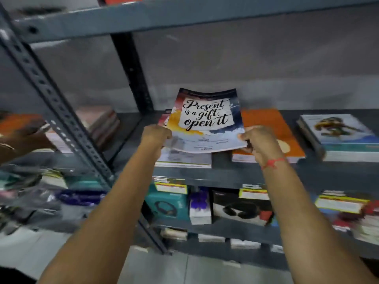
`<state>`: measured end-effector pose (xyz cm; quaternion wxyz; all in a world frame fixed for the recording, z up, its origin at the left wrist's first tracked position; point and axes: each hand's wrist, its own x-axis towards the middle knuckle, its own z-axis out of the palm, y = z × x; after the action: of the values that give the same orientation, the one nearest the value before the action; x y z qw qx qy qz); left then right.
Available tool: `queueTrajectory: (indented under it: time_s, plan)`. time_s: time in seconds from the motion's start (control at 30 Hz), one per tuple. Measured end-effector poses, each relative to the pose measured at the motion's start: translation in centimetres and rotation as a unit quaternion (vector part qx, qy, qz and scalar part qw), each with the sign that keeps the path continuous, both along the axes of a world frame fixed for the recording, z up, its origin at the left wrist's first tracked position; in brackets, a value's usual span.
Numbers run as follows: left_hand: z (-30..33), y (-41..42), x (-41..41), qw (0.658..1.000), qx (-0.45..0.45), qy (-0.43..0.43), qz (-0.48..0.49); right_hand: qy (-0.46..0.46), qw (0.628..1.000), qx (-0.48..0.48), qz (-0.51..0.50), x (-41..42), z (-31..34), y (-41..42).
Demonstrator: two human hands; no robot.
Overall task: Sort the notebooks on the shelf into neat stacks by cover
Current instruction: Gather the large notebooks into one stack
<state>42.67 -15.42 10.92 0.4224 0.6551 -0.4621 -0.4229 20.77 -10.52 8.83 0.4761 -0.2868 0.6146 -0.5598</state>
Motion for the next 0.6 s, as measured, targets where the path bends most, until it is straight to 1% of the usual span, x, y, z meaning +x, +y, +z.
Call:
queueTrajectory:
  time_s: [0.07, 0.13, 0.17, 0.2, 0.23, 0.27, 0.3, 0.33, 0.37, 0.47, 0.53, 0.6]
  plan:
    - [-0.8, -1.4, 3.8, 1.0, 0.005, 0.0, 0.014, 0.019, 0.999, 0.025, -0.012, 4.3, -0.6, -1.1]
    - [-1.2, -1.9, 5.5, 0.999, 0.04, -0.01, 0.006, 0.026, 0.999, 0.042, -0.023, 6.2, -1.5, -1.6]
    - [-1.4, -2.2, 6.4, 0.997, 0.064, -0.031, -0.003, 0.038, 0.998, 0.049, -0.029, 7.3, -1.8, -2.0]
    - [-1.6, -2.2, 7.0, 0.998, 0.068, 0.002, -0.002, 0.047, 0.997, 0.054, -0.041, 8.1, -2.2, -2.1]
    - [-2.2, -2.6, 7.7, 0.992, 0.081, 0.095, 0.015, 0.056, 0.995, 0.059, -0.051, 8.7, -2.5, -2.3]
    - [-3.3, -2.8, 8.1, 0.995, 0.054, 0.087, 0.009, 0.067, 0.994, 0.067, -0.059, 9.1, -2.8, -2.4]
    - [-4.1, -3.0, 8.7, 0.999, 0.049, 0.02, 0.006, 0.083, 0.991, 0.076, -0.066, 9.4, -3.3, -2.5]
    - [-4.9, -3.1, 9.0, 0.999, 0.047, -0.018, -0.005, 0.102, 0.989, 0.081, -0.071, 9.4, -3.8, -2.4]
    - [-5.3, -2.9, 9.1, 0.998, 0.055, -0.022, -0.02, 0.121, 0.986, 0.087, -0.07, 9.5, -4.3, -2.2]
    - [-6.7, -3.2, 9.9, 0.997, 0.067, 0.013, -0.037, 0.165, 0.98, 0.09, -0.059, 9.7, -5.2, -1.7]
    - [-7.2, -3.5, 10.5, 0.997, 0.048, 0.031, -0.059, 0.178, 0.979, 0.083, -0.044, 9.4, -5.5, -1.6]
    - [-7.3, -3.8, 10.6, 0.995, 0.033, 0.071, -0.067, 0.18, 0.98, 0.074, -0.033, 8.9, -5.5, -1.8]
